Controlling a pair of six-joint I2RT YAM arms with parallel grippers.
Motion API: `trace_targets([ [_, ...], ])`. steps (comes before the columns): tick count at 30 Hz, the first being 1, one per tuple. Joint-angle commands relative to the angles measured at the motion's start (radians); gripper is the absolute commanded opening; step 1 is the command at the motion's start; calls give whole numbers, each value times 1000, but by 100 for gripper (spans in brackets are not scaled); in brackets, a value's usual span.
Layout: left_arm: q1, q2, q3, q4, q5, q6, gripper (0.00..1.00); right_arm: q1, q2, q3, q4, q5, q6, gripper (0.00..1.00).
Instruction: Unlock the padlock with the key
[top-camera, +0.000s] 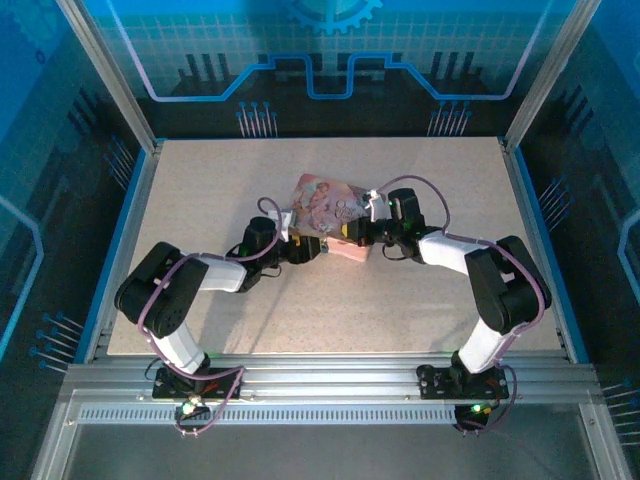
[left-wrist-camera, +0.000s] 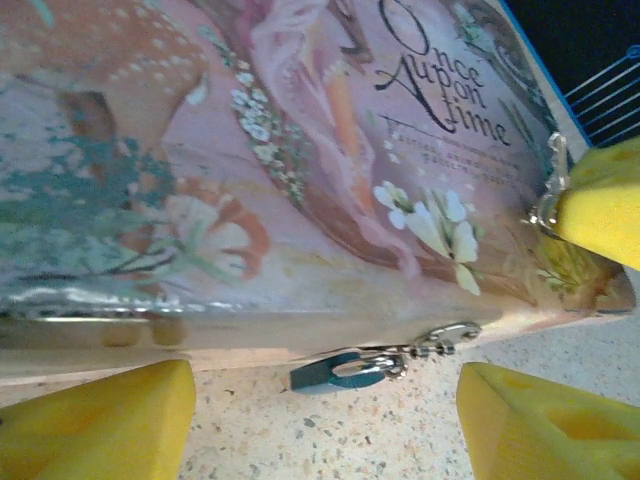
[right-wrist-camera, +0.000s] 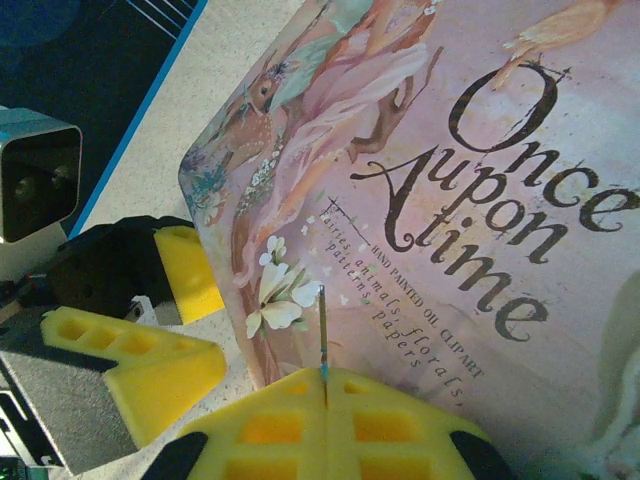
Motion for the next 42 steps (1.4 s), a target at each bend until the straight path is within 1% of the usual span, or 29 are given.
trace_targets([
  [1, -5, 5, -36, 112, 48, -12, 70, 28, 27, -38, -133, 21, 16, 0],
  [6, -33, 62, -39, 188, 50, -46, 68, 27, 35, -32, -130, 20, 14, 0],
  [14, -68, 103, -13, 173, 12, -40, 68, 27, 35, -29, -132, 23, 10, 0],
  [27, -95, 141, 24, 165, 1, -45, 67, 28, 35, -33, -122, 20, 14, 0],
  [35, -111, 147, 52, 149, -1, -46, 64, 28, 35, -35, -114, 18, 16, 0],
  [42, -128, 141, 53, 143, -21, -60, 60, 27, 35, -41, -110, 18, 18, 0],
])
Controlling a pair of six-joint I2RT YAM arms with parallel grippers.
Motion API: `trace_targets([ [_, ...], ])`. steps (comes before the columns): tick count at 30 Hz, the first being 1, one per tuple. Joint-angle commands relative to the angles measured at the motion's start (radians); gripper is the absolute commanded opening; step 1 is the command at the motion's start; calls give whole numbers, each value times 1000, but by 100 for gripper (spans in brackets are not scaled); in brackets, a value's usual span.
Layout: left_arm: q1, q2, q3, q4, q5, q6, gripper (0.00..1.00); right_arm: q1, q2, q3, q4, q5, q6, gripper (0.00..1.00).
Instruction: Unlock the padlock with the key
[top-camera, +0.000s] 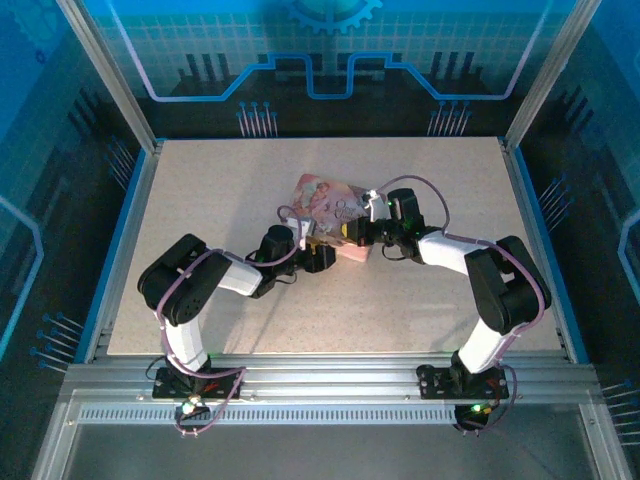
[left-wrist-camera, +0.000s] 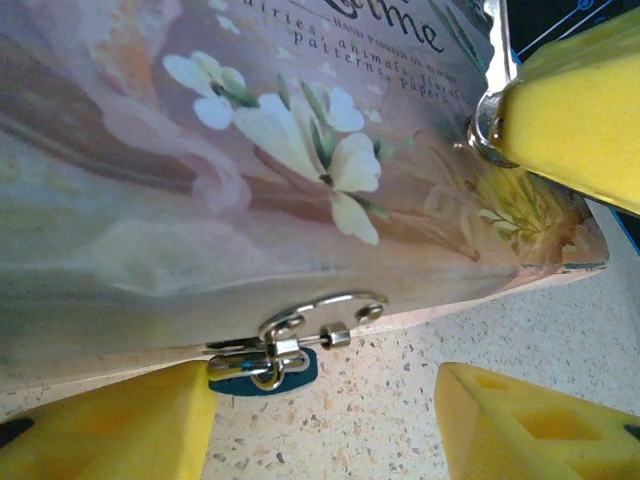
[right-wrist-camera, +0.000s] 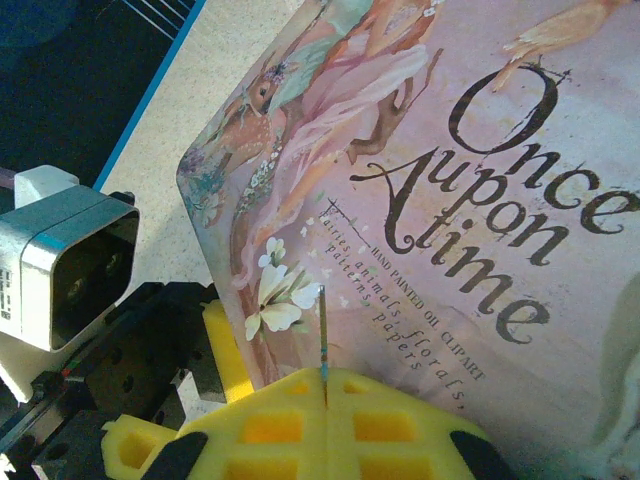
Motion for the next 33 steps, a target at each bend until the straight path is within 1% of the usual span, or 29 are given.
trace_targets([
  [1, -14, 9, 24, 13, -21, -17, 59, 23, 35, -42, -111, 9, 19, 0],
  [18, -27, 35, 50, 6, -58, -139, 46, 26, 25, -54, -100, 14, 28, 0],
  [33, -27, 43, 75, -35, -76, -249, 43, 34, 30, -61, -89, 19, 36, 0],
])
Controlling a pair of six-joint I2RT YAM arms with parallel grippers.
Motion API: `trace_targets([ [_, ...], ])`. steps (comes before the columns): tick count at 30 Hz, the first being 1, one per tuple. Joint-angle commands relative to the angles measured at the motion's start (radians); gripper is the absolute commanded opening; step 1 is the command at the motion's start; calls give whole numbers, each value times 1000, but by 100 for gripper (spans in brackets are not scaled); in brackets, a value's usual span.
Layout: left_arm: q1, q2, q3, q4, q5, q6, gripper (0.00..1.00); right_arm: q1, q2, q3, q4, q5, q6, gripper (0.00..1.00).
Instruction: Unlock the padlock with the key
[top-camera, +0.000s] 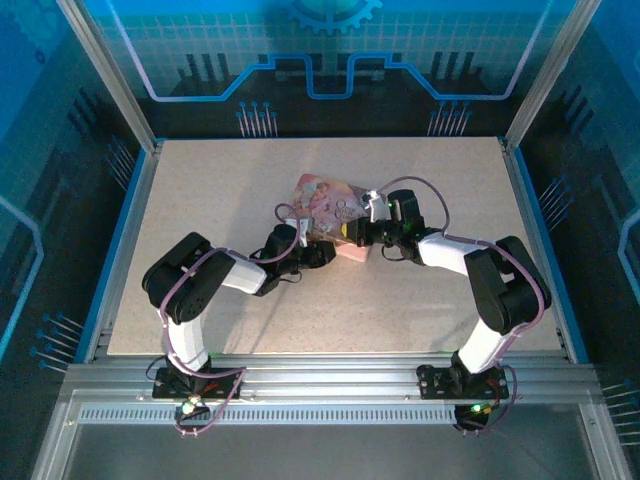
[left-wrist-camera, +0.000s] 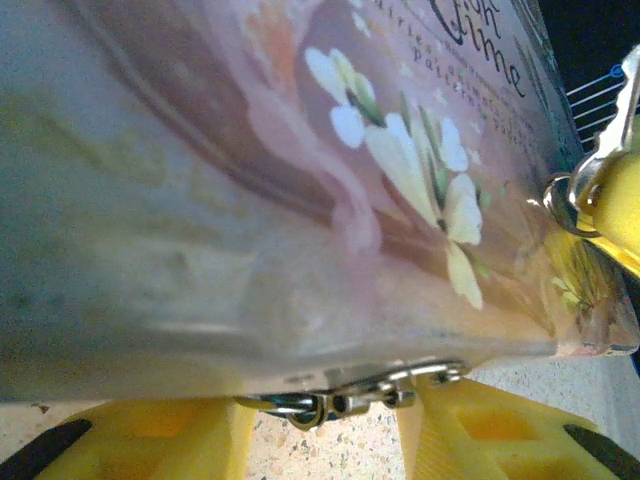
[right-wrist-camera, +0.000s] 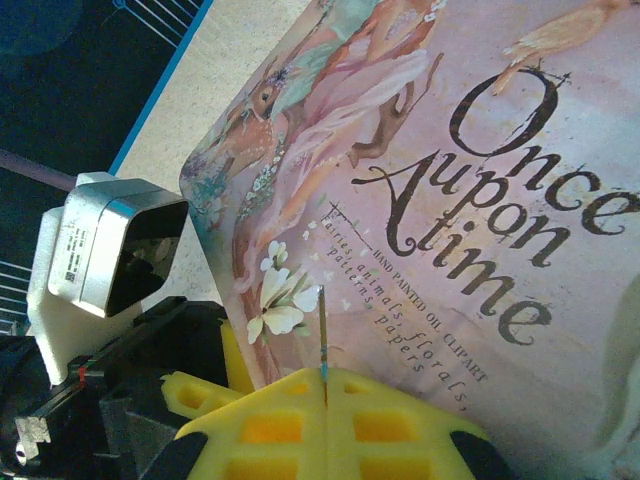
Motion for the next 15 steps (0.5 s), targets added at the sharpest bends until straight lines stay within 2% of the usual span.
trace_targets([
  [1, -10, 20, 32, 9, -13, -40, 42, 33, 32, -48, -120, 15, 17, 0],
  [15, -9, 27, 50, -8, -14, -88, 38, 46, 31, -52, -109, 21, 26, 0],
])
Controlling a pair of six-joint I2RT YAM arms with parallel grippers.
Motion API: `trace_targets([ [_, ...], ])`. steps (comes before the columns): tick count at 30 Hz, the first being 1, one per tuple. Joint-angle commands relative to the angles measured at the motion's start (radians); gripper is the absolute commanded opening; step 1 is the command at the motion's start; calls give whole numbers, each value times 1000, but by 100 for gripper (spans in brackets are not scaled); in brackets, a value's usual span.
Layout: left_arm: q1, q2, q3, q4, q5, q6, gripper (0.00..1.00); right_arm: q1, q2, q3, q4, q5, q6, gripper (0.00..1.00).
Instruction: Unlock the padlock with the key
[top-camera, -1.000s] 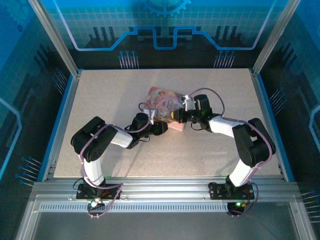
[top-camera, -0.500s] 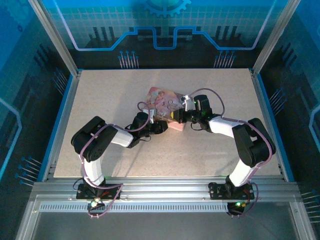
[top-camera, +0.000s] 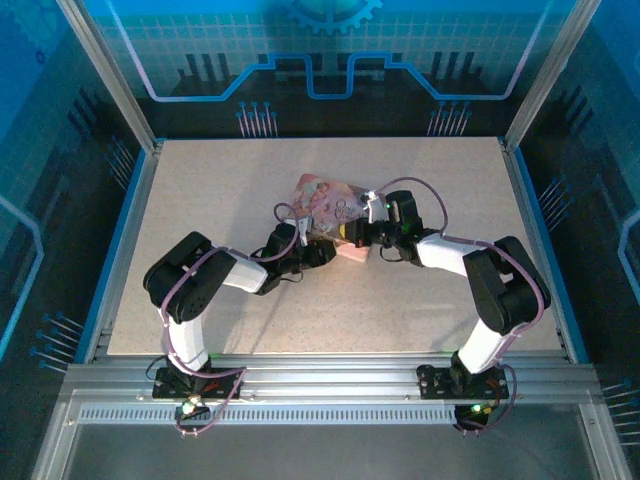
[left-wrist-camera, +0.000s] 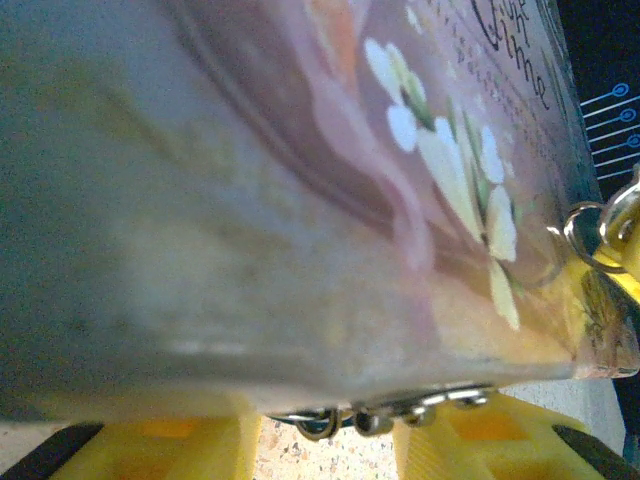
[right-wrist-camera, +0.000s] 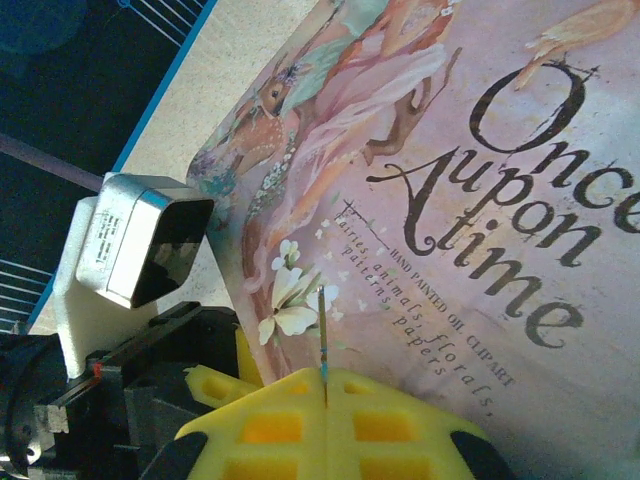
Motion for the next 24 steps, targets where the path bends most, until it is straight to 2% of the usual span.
trace_targets([
  [1, -8, 19, 37, 10, -15, -23, 38, 29, 30, -47, -125, 12, 19, 0],
  [12, -8, -9, 35, 5, 18, -16, 29, 38, -32, -81, -63, 34, 4, 0],
  [24, -8, -88, 0, -31, 59, -80, 28, 55, -266, -198, -32, 149, -152, 0],
])
